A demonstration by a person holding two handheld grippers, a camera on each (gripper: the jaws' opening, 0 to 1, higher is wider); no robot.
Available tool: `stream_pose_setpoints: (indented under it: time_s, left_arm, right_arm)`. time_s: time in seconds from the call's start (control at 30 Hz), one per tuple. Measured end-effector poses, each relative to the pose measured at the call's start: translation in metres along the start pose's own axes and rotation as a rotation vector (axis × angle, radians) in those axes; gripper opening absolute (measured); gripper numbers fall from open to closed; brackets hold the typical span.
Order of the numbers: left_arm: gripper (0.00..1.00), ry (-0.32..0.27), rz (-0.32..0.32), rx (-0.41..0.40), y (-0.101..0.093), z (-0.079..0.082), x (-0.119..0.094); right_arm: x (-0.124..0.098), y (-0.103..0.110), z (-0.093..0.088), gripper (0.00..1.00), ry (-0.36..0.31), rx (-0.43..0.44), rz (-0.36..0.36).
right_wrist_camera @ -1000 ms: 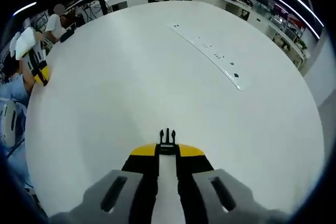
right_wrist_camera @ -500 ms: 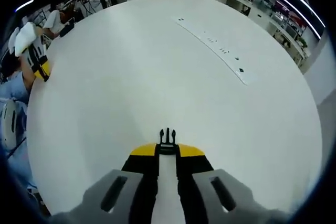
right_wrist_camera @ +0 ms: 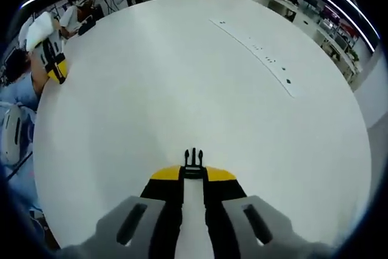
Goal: Snap the two parts of the plastic buckle together until the buckle closes and remains connected.
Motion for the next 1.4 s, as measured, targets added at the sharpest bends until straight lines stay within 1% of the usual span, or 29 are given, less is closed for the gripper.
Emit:
stream_pose_setpoints:
  time_s: [0.27,0.47,1.4]
  left_arm:
    - [0.09,0.008,0.0,-0.004,0.003,-0.001,-0.001]
    - [0.09,0.01,-0.003,-0.006,0.005,-0.001,-0.003]
    - [0.09,0.018,-0.008,-0.01,0.006,0.001,-0.003]
  right_arm:
    - [-0.001,0.008,0.003,0.12,0.01,-0.034,0.018]
    - [-0.003,0.014,0.004,0.12,0.019,-0.074,0.039]
    - [-0.019,0.061,-0.007,0.12,-0.006,-0.208,0.098]
Point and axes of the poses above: the point that each gripper's makers call its tool centre point, and the gripper's own axes: x roughly forward along the fingers, y roughly to its left, z roughly out of its top, the point moved 9 cm from there along -x, roughly backward along the fingers, and after that the axes turned 6 degrees about -z, right-handed, at the moved point
